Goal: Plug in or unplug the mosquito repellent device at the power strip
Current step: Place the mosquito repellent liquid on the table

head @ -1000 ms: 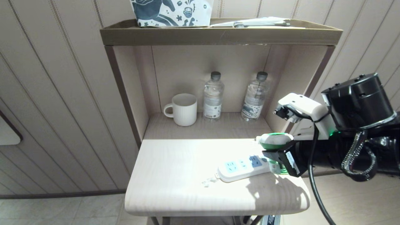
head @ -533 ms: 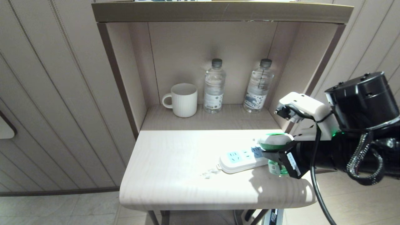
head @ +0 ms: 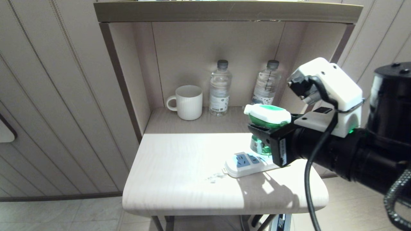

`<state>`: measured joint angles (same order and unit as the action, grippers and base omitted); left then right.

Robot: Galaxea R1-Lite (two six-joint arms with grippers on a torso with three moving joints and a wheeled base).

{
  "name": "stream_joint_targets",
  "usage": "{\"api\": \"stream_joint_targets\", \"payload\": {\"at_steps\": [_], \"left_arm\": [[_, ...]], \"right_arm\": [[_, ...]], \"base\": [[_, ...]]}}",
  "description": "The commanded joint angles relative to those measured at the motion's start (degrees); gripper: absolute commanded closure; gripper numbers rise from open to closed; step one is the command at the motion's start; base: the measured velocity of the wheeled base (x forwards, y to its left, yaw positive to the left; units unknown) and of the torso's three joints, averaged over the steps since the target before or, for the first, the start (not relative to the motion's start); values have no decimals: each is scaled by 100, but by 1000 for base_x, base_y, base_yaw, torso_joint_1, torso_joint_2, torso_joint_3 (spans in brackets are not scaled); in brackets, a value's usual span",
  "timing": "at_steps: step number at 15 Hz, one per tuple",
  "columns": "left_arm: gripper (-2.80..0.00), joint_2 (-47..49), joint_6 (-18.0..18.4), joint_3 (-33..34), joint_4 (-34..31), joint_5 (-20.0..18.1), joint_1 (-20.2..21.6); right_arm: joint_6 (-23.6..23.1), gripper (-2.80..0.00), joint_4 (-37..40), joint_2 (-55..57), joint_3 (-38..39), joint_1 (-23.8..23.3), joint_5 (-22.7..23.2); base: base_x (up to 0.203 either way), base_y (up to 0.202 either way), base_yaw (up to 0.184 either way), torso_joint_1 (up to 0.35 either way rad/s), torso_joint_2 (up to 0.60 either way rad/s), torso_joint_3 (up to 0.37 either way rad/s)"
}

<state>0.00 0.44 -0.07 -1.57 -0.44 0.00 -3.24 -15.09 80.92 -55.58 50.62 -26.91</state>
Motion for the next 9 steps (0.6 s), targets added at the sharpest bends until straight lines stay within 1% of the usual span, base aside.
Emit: {"api": "stream_joint_targets", "payload": {"at_steps": [1, 2, 3, 6, 7, 9], "left_arm": [[0, 9, 0, 7, -1, 0, 0], [0, 9, 0, 7, -1, 0, 0], [0, 9, 0, 7, -1, 0, 0], [0, 9, 0, 7, -1, 0, 0], [0, 9, 0, 7, -1, 0, 0], [0, 9, 0, -10, -1, 0, 0]], "right_arm": [[-31, 0, -945, 1044, 51, 351, -384], [-46, 0, -1437, 1411, 56, 463, -564], [-171, 0, -2070, 1757, 32, 561, -786], [-977, 0, -4256, 3191, -108, 792, -1406], [-1231, 0, -4829, 3568, -231, 849, -1605], [-1574, 0, -5500, 4027, -491, 912, -1932]], "base": [[0, 0, 0, 0, 0, 0], [0, 0, 0, 0, 0, 0], [0, 0, 0, 0, 0, 0], [0, 0, 0, 0, 0, 0], [0, 0, 0, 0, 0, 0], [0, 0, 0, 0, 0, 0]]}}
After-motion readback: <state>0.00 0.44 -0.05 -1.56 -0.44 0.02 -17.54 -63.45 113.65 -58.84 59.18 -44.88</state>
